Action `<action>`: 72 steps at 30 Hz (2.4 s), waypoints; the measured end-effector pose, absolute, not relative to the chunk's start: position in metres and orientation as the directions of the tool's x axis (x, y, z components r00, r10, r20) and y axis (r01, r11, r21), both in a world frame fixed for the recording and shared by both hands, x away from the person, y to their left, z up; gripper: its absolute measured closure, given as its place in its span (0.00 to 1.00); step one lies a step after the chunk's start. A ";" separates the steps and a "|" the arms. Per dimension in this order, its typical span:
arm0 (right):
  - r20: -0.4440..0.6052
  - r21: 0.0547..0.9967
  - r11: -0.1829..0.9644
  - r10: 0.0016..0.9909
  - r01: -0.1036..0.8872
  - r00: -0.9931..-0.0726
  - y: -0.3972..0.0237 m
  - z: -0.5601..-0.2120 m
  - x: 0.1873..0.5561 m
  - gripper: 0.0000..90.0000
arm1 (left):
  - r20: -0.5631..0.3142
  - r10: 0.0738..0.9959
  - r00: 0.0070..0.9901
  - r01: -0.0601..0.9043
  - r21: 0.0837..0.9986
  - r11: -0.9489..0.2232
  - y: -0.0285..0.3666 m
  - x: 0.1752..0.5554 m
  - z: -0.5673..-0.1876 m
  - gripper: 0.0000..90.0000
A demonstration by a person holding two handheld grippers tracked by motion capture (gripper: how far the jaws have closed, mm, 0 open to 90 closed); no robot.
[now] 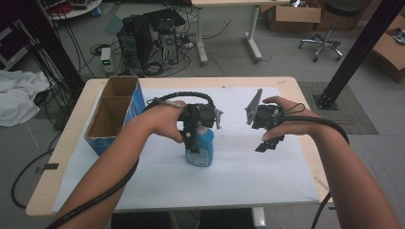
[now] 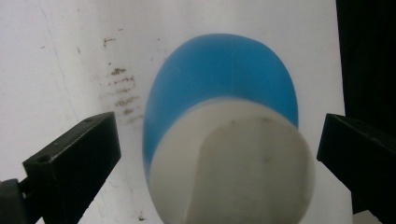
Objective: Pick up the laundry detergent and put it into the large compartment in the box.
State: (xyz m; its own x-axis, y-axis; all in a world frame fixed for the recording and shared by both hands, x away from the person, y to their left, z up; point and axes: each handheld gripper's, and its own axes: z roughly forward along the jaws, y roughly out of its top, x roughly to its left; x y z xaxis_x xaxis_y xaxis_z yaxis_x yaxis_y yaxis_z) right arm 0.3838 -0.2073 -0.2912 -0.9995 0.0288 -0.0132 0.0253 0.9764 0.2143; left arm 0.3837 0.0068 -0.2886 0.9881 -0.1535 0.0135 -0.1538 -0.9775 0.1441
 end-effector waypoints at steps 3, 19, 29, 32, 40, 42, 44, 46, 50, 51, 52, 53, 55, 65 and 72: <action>-0.012 0.212 0.977 0.030 0.027 -0.999 -0.207 -0.292 0.384 0.18 | 0.018 -0.158 0.987 -0.159 0.144 -0.977 0.006 0.384 -0.290 0.00; -0.013 0.211 0.977 0.036 0.033 -0.999 -0.208 -0.292 0.384 0.18 | 0.018 -0.179 0.984 -0.179 0.122 -0.976 0.004 0.384 -0.298 0.04; -0.011 0.212 0.977 0.040 0.036 -0.999 -0.209 -0.294 0.384 0.18 | 0.023 -0.189 0.982 -0.190 0.113 -0.975 0.001 0.383 -0.299 0.12; -0.012 0.213 0.976 0.040 0.037 -0.999 -0.209 -0.295 0.384 0.18 | 0.017 -0.190 0.982 -0.191 0.110 -0.975 0.000 0.383 -0.299 0.16; -0.012 0.211 0.977 0.041 0.037 -0.999 -0.208 -0.296 0.386 0.18 | 0.025 -0.190 0.982 -0.191 0.093 -0.977 0.000 0.384 -0.300 0.18; -0.012 0.211 0.977 0.040 0.037 -0.999 -0.208 -0.296 0.386 0.18 | 0.027 -0.191 0.981 -0.192 0.089 -0.977 0.000 0.384 -0.300 0.18; -0.012 0.212 0.977 0.040 0.037 -0.999 -0.207 -0.296 0.386 0.18 | 0.027 -0.194 0.981 -0.196 0.089 -0.977 -0.001 0.384 -0.300 0.20; -0.013 0.213 0.976 0.040 0.036 -0.999 -0.207 -0.296 0.386 0.18 | 0.025 -0.193 0.981 -0.194 0.091 -0.977 -0.001 0.384 -0.299 0.22; -0.012 0.214 0.976 0.043 0.040 -0.999 -0.208 -0.296 0.386 0.18 | 0.035 -0.193 0.980 -0.196 0.083 -0.977 -0.002 0.383 -0.300 0.24; -0.012 0.213 0.976 0.044 0.041 -0.999 -0.208 -0.296 0.386 0.18 | 0.036 -0.193 0.981 -0.195 0.082 -0.977 -0.002 0.383 -0.300 0.25; -0.012 0.213 0.976 0.044 0.041 -0.999 -0.208 -0.296 0.386 0.18 | 0.039 -0.194 0.980 -0.197 0.080 -0.977 -0.002 0.383 -0.300 0.25; -0.012 0.214 0.976 0.044 0.041 -0.999 -0.208 -0.296 0.386 0.18 | 0.041 -0.195 0.980 -0.198 0.078 -0.977 -0.002 0.383 -0.300 0.25; -0.014 0.212 0.976 0.044 0.040 -0.999 -0.208 -0.295 0.386 0.18 | 0.039 -0.196 0.980 -0.199 0.078 -0.977 -0.002 0.383 -0.299 0.27; -0.012 0.219 0.975 0.051 0.047 -0.999 -0.209 -0.296 0.388 0.18 | 0.053 -0.198 0.979 -0.202 0.074 -0.977 -0.003 0.382 -0.299 0.29; -0.011 0.220 0.974 0.050 0.047 -0.999 -0.209 -0.298 0.389 0.18 | 0.051 -0.204 0.978 -0.208 0.067 -0.976 -0.003 0.382 -0.299 0.34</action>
